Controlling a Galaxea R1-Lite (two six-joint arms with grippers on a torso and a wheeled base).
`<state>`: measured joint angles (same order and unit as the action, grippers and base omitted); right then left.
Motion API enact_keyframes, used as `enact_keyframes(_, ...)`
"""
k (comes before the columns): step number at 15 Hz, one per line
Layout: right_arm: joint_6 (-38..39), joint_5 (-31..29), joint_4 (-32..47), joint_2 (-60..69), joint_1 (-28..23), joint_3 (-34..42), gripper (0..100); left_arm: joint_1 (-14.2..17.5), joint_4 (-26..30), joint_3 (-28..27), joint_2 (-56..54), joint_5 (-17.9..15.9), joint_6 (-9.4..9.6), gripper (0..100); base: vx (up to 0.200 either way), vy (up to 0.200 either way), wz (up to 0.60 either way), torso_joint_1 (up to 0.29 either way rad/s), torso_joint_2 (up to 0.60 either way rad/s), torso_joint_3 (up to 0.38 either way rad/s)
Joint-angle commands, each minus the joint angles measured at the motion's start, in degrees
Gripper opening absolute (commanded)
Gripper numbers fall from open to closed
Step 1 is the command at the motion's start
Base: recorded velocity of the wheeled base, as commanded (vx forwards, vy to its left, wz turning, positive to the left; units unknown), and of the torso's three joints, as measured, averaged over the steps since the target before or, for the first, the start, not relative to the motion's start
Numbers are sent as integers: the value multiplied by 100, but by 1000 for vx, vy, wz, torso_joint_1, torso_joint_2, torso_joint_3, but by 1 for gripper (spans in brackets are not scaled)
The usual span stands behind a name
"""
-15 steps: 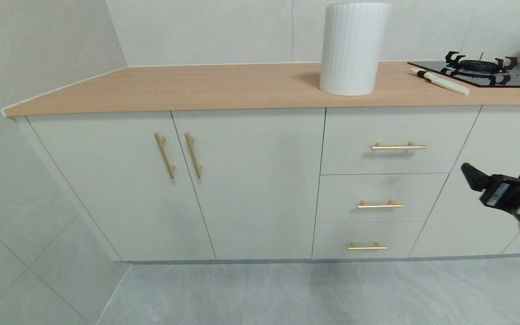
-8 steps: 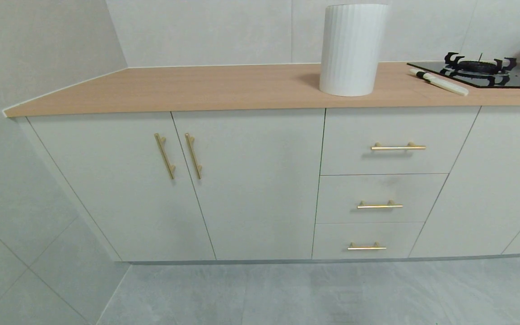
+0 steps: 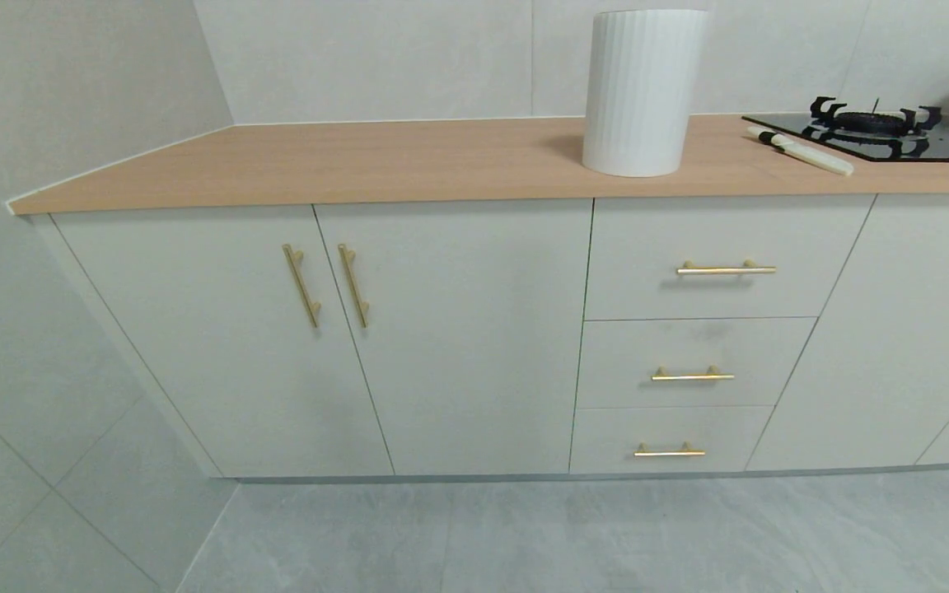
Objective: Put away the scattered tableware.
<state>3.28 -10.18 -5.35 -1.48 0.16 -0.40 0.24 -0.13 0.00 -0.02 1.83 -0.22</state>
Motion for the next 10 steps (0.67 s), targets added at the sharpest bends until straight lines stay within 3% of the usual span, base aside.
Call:
enact_keyframes(1,24,280,315,148,-7,40,100,2,-4,0,2,2,-4,100,0,0,0,0,0,0)
enact_keyframes(4,-55,745,579,148,-7,31,100,-7,-4,0,2,2,-4,100,0,0,0,0,0,0)
enact_keyframes(10,-64,737,535,148,-7,31,100,2,5,0,2,2,13,100,0,0,0,0,0,0)
